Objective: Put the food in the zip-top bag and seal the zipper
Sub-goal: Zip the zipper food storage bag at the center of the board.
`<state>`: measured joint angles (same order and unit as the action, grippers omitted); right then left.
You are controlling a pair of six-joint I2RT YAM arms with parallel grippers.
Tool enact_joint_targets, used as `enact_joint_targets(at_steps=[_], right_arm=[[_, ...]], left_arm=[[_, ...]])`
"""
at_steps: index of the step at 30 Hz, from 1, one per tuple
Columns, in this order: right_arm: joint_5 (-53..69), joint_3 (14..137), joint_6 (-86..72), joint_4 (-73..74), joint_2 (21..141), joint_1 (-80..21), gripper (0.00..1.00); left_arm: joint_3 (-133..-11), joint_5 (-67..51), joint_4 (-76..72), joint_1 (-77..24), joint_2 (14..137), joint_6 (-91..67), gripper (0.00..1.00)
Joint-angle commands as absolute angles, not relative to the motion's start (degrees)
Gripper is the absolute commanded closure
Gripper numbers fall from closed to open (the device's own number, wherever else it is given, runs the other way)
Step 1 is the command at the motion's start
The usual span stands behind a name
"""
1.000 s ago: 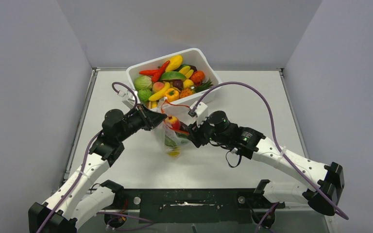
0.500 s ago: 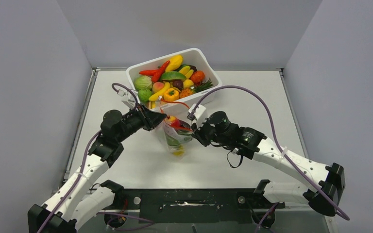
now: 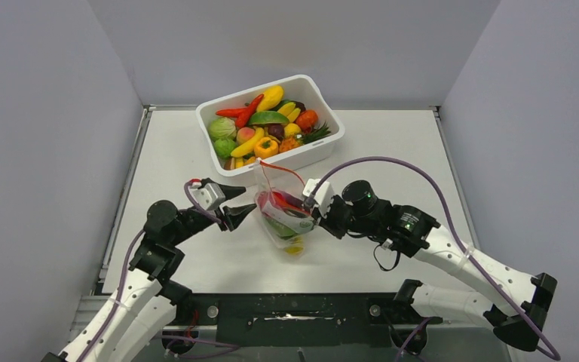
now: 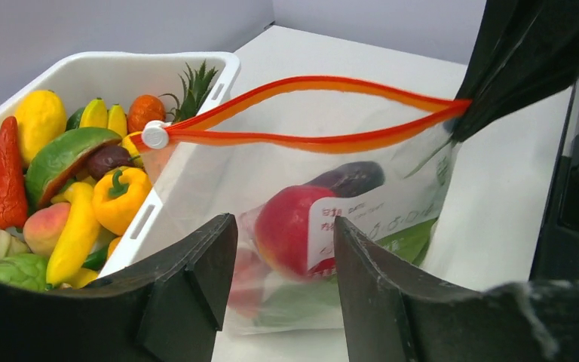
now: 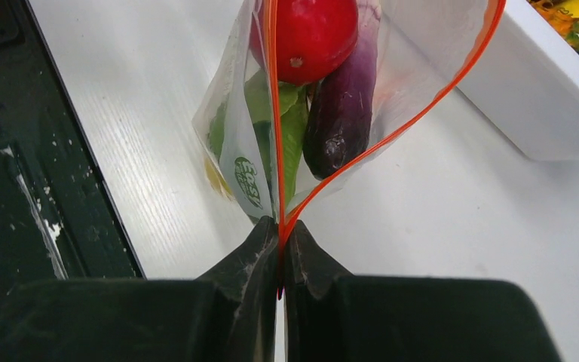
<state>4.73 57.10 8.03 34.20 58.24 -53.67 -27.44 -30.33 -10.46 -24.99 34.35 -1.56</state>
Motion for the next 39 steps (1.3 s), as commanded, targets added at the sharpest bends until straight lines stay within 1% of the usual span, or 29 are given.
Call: enact_joint_targets(at_steps=[1,4,7,12,16,22,29,33,36,38,39], right_arm=[[3.49,57.3,12.27,39.64,53.28,-53.46,1.0],[5.39,56.84,15.27,42.34,50.94,-53.59,1.0],[5.53,56.48,17.26,43.5,48.75,-53.57,1.0],[5.01,57.88,19.43,45.85,48.04,-53.61,1.0],[6.03,58.32,20.37,46.21,47.77,-53.66,1.0],[7.2,55.73,23.32,45.33,46.07,-53.78,1.0],[7.89,55.54,23.97,43.83,45.95,-53.83,1.0],[8.22,55.68,24.23,44.09,46.11,-53.81,1.0],[7.83,55.63,24.25,43.95,45.78,-53.88,1.0],[7.82,55.55,24.16,43.75,45.38,-53.81,1.0],[7.76,55.47,24.1,43.5,45.27,-53.87,1.0]], left_arm=[[-30.17,-35.22,-8.51,-25.05,35.53,14.04,0.49],[-31.15,-35.04,-7.3,-24.98,36.95,16.37,0.45],[-31.12,-35.71,-11.58,-24.94,39.2,16.16,0.43],[-33.48,-38.85,-16.23,-23.71,45.64,16.13,0.43],[-34.27,-45.18,-19.6,-20.73,49.19,14.47,0.42],[-34.55,-50.18,-23.42,-16.65,53.16,12.21,0.42],[-35.96,-60.87,-28.14,-16.48,58.1,9.57,0.42],[-36.23,-62.78,-32.03,-16.47,60.76,7.85,0.42],[-36.16,-64.33,-33.09,-16.49,61.58,7.52,0.45],[-35.75,-64.42,-32.91,-16.47,61.38,8.25,0.52],[-35.54,-64.15,-32.78,-16.51,61.21,8.41,0.6]])
